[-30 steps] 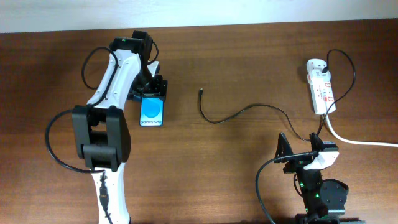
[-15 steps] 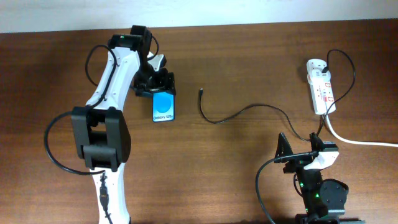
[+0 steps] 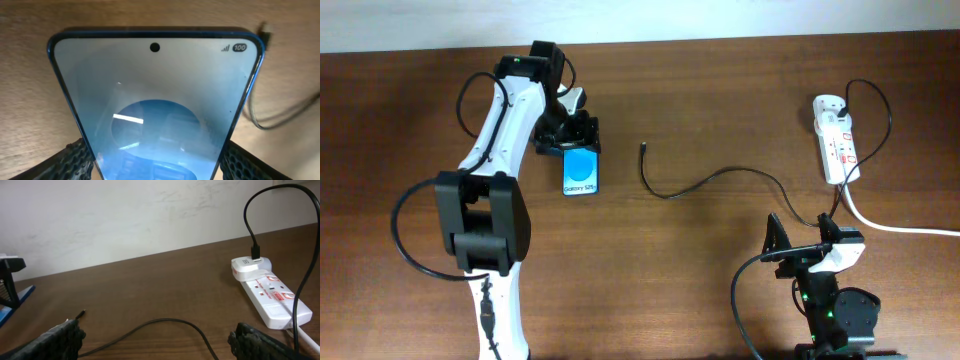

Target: Plug charger to phone and switch on socket

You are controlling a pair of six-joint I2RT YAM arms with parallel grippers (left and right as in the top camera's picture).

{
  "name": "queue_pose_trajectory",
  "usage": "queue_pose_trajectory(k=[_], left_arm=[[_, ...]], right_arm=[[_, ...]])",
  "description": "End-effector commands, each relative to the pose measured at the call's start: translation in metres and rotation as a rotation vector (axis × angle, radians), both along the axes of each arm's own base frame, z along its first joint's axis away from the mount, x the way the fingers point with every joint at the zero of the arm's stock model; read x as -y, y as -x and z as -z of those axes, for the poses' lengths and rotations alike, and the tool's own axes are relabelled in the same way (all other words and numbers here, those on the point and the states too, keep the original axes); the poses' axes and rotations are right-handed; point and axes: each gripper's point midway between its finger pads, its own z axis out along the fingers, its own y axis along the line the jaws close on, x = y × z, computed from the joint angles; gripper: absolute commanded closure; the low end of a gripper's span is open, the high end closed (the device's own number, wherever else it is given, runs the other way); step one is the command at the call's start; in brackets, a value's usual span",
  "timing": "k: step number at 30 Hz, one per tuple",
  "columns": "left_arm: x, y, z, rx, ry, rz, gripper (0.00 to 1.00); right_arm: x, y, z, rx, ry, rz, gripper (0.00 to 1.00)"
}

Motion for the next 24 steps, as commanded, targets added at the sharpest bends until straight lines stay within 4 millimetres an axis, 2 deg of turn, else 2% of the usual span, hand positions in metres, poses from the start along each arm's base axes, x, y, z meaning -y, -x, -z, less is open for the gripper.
queue_pose_trajectory(k=[1,6,9,14,20,24], left_arm=[[-0.009,0.002,0.022,-0.015,-0.086,-0.035,0.26],[-0.01,0.005,0.047,-0.009,-0.14,-0.055,0.27],[-0.017,0.005,0.052,-0.003,-0.189,-0.06,0.27],[-0.016,0.004,0.055,0.001,-0.191,-0.059,0.26],[-0.012,0.012,0.087,-0.045,-0.201,-0.042,0.24],[-0.012,0.011,0.09,-0.044,-0.201,-0.042,0.24]], right_arm=[[-0.001,0.0,0.002,0.001,-0.008,-0.006,0.02],[-0.001,0.0,0.002,0.001,-0.008,-0.006,0.02],[-0.001,0.0,0.002,0.001,-0.008,-0.006,0.02],[-0.001,0.0,0.002,0.001,-0.008,-0.006,0.02],[-0.001,0.0,0.002,0.001,-0.008,-0.006,0.02],[-0.001,0.0,0.002,0.001,-0.008,-0.006,0.02]])
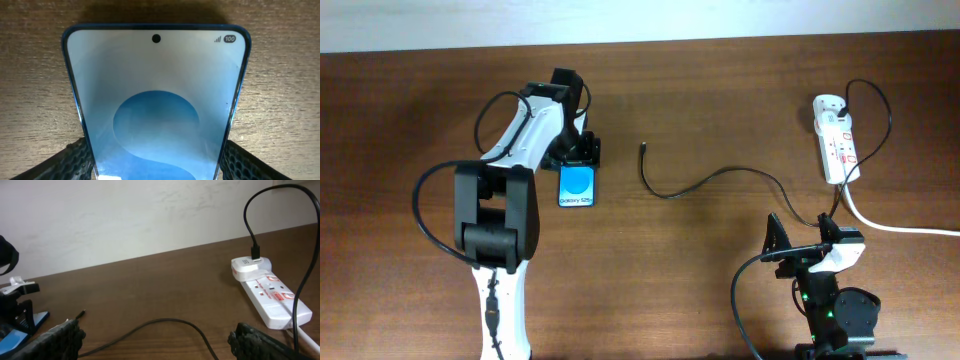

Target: Plug charger to phone and switch on socket

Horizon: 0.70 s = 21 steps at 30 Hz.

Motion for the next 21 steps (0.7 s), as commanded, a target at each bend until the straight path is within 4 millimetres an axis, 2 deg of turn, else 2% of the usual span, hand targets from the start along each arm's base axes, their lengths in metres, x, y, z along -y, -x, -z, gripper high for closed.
queue_pose_trajectory(k=[1,3,5,8,21], left_arm=[[0.002,0.008,0.021,-0.046,-0.004,-0.004,0.23],[0.002,0.008,0.021,-0.047,-0.004,-0.004,0.18],[0.001,0.009,0.021,-0.049,-0.005,-0.004,0.09],[0.001,0.009,0.021,-0.053,-0.005,-0.004,0.04],[-0.006,0.024,0.02,-0.108,-0.051,0.004,0.02]], right_arm=[[-0.001,0.0,0.002,0.001,-0.008,-0.006,0.02],[-0.001,0.0,0.002,0.001,-0.008,-0.006,0.02],[-0.001,0.0,0.002,0.001,-0.009,-0.006,0.02],[-0.001,0.0,0.002,0.001,-0.008,-0.006,0.02],[-0.001,0.0,0.002,0.001,-0.009,-0.006,0.02]])
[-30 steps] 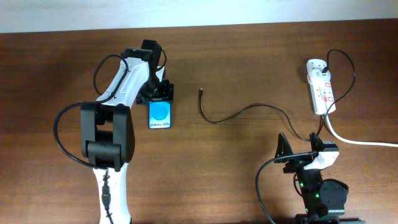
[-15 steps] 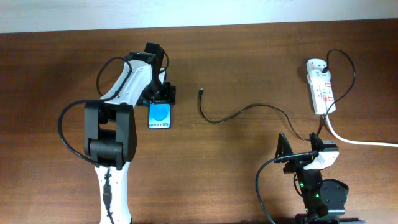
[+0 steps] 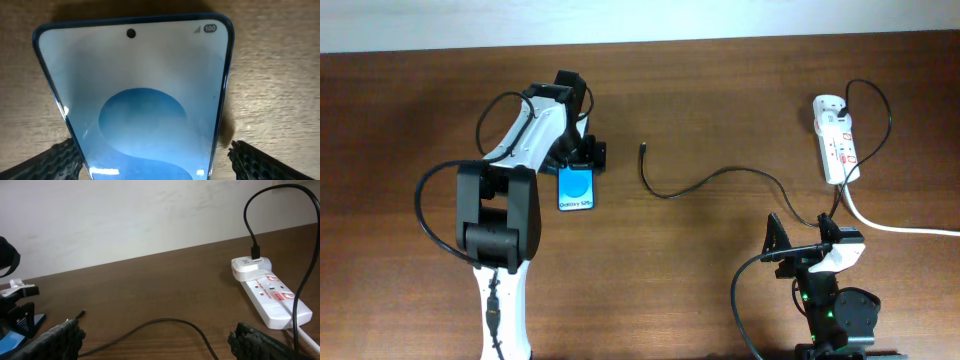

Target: Plug charger to phone and switch on socket

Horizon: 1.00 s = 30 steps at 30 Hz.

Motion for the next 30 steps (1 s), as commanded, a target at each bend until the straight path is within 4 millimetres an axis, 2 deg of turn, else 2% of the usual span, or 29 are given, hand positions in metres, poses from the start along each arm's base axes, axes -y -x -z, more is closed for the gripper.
queue_pose_trajectory(k=[1,7,17,25,30], left_arm=[[-0.005,0.012,0.019,-0.063,-0.029,0.003,0.02],[-0.006,0.014,0.019,-0.063,-0.076,0.022,0.01],[-0.008,0.022,0.017,-0.095,-0.096,-0.104,0.01],[-0.015,0.006,-0.008,-0.045,-0.143,-0.1,0.01],[-0.015,0.017,-0.005,-0.085,-0.149,-0.137,0.0]], right_arm=[[-0.001,0.0,0.002,0.001,-0.008,-0.006,0.02],[-0.001,0.0,0.002,0.001,-0.008,-0.006,0.01],[-0.001,0.0,0.002,0.001,-0.008,-0.006,0.02],[-0.001,0.0,0.002,0.001,-0.008,-0.006,0.02],[-0.001,0.0,0.002,0.001,-0.008,-0.006,0.02]])
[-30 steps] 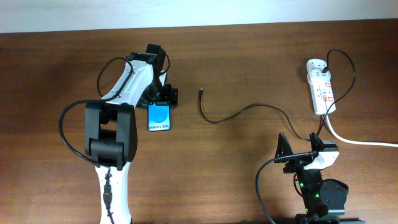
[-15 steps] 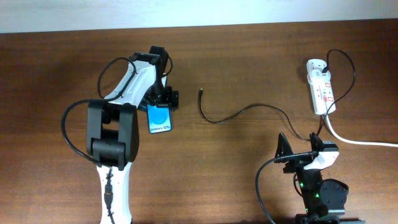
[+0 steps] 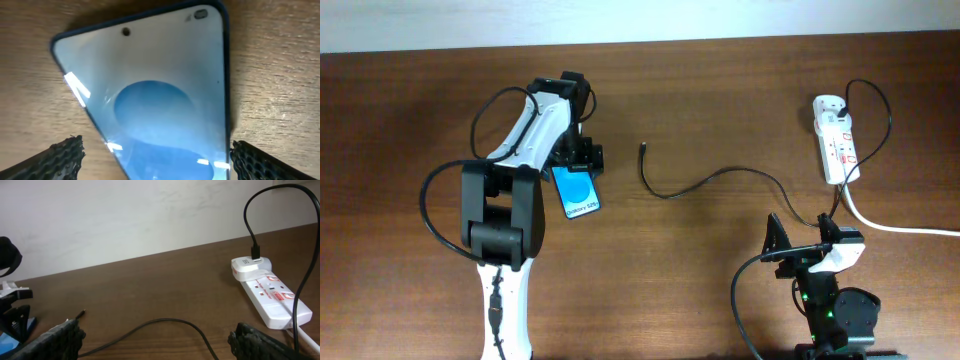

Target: Plug charger to phone and switch on socket

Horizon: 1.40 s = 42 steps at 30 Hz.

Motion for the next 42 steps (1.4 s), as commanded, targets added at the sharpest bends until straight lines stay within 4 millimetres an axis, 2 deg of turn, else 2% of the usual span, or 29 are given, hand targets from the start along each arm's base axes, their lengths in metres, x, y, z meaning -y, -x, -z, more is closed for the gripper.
queue_pose_trajectory(k=[1,4,9,15,21,30,35,42], left_arm=[[-0.003,0.005,0.006,-0.016,-0.03,-0.074,0.0],[-0.002,0.01,0.014,-0.028,-0.027,-0.119,0.01],[0.013,0.017,0.027,-0.054,0.059,-0.134,0.01],[0.014,0.034,0.039,-0.107,0.075,-0.14,0.01],[0.013,0.04,0.052,-0.11,0.074,-0.141,0.01],[0.017,0.021,0.057,-0.032,0.097,-0.137,0.2],[0.018,0.016,0.055,-0.013,0.103,-0.132,0.22],[0.024,-0.009,0.032,0.05,0.123,-0.097,0.21]], right_arm=[[-0.001,0.0,0.002,0.001,-0.008,-0.006,0.01],[-0.001,0.0,0.002,0.001,-0.008,-0.006,0.01],[-0.001,0.0,0.002,0.001,-0.008,-0.006,0.02],[-0.001,0.0,0.002,0.001,-0.008,-0.006,0.02],[-0.001,0.0,0.002,0.001,-0.008,-0.006,0.02],[-0.001,0.0,0.002,0.001,-0.008,-0.006,0.02],[-0.001,0.0,0.002,0.001,-0.008,-0.006,0.02],[-0.001,0.0,0.002,0.001,-0.008,-0.006,0.02]])
